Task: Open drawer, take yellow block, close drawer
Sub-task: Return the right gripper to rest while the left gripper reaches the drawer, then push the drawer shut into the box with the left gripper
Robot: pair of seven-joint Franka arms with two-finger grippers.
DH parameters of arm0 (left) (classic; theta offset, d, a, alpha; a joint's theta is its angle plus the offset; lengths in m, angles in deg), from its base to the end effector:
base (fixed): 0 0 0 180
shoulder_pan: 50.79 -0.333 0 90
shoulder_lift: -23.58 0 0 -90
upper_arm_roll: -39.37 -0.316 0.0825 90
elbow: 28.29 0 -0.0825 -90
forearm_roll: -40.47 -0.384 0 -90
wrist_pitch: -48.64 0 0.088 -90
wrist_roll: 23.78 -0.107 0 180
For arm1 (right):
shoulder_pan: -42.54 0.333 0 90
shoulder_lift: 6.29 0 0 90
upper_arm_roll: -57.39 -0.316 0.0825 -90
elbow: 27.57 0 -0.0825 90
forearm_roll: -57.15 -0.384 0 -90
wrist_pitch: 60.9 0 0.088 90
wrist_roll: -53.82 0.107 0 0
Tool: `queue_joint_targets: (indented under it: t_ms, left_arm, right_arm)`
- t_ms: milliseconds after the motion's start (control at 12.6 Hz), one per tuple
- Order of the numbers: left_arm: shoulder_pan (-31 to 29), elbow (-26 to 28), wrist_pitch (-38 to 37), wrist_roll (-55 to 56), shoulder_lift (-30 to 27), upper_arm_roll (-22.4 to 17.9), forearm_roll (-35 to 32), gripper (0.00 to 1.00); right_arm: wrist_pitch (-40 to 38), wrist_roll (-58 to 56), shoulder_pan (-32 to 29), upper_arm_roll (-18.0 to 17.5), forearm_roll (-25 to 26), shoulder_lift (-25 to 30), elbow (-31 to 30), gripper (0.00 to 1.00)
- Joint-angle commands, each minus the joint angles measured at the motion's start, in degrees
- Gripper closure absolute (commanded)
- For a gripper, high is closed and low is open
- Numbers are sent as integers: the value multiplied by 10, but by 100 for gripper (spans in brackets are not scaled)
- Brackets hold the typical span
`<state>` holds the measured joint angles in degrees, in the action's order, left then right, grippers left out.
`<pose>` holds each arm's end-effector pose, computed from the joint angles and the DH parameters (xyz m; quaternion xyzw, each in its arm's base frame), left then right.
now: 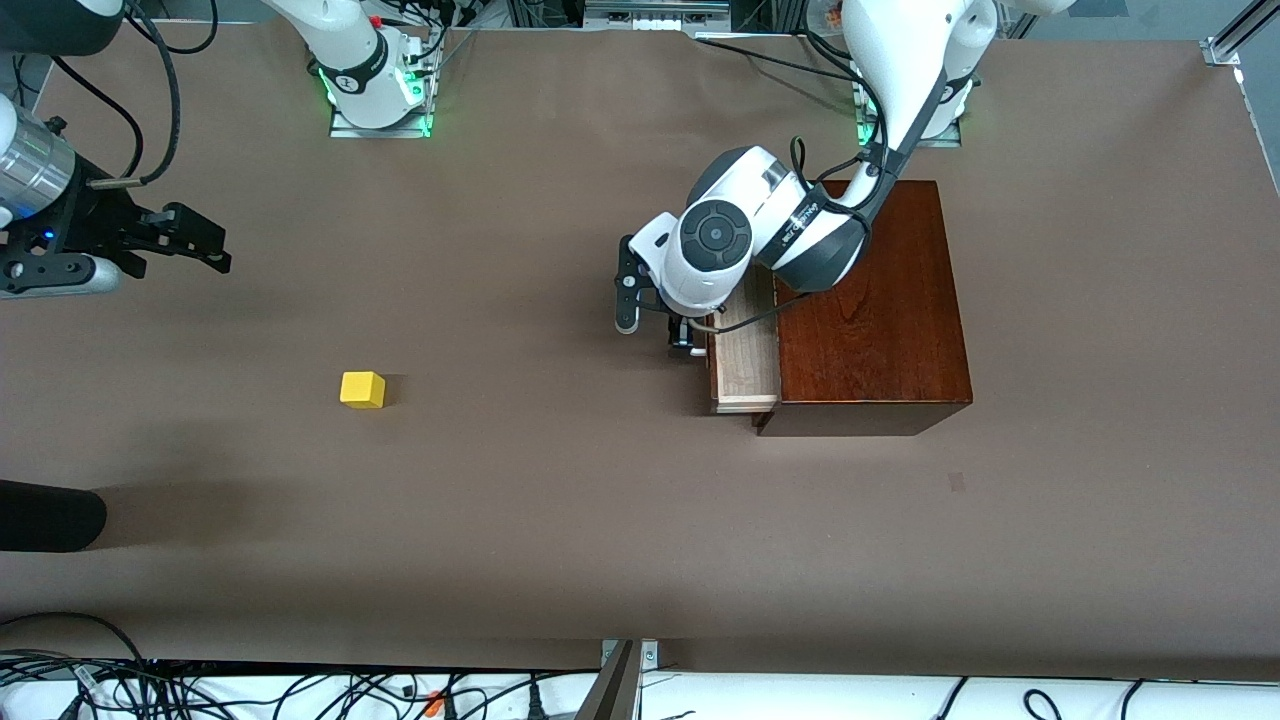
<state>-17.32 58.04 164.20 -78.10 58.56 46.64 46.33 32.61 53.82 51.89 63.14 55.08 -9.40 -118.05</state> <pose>0.5330 -0.4489 0.3037 0.6967 -0.7111 -0.0381 0.0868 0.5743 0.0413 0.5954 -0.9994 -0.0304 0.0010 0.0153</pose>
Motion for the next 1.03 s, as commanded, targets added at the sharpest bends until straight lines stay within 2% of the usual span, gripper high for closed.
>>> queue_joint_targets:
  t_ms: [0, 477, 953]
  left_arm:
    - [-6, 2, -37, -13, -5, -8, -27, 0]
    - [-35, -5, -117, -30, -15, -16, -48, 0]
    - [-59, -7, -133, -53, -19, -16, -48, 0]
  right_arm:
    - [-12, -5, -3, -4, 2, -1, 22, 0]
    - [-12, 6, -1, -9, 1, -8, 24, 0]
    - [-10, 6, 1, -9, -1, -8, 24, 0]
